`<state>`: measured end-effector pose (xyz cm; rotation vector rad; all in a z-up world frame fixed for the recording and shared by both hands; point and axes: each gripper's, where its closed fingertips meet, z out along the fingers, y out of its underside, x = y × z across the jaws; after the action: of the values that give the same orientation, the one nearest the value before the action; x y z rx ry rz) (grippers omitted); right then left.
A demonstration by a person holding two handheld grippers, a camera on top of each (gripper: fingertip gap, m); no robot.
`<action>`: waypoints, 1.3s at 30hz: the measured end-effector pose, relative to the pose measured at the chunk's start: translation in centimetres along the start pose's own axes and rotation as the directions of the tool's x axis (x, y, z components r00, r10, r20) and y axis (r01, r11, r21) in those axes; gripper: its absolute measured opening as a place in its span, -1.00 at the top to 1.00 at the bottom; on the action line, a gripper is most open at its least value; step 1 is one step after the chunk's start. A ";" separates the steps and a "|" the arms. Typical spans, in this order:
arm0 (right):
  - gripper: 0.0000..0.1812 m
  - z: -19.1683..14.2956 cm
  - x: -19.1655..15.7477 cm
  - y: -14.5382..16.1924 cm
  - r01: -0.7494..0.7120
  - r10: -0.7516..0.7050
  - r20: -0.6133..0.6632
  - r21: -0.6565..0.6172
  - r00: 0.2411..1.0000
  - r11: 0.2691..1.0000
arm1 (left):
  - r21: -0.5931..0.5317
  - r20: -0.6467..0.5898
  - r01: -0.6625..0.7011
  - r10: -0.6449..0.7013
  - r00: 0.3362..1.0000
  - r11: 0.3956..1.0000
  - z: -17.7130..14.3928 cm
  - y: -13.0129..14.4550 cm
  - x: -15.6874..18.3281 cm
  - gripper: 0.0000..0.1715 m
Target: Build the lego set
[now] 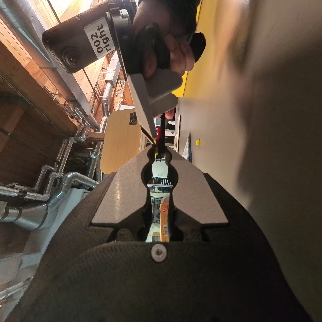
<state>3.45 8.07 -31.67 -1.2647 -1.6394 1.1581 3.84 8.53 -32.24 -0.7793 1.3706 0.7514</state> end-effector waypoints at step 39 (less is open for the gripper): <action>0.89 0.4 -0.3 2.3 0.691 -0.721 -0.113 -0.217 0.683 0.689 | -0.002 -0.154 0.104 -0.103 0.983 0.995 0.2 -0.1 2.1 0.89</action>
<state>3.83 7.96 -33.96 -0.6575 -1.8452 0.4076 4.17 8.64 -34.34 -0.9123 1.4579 0.6147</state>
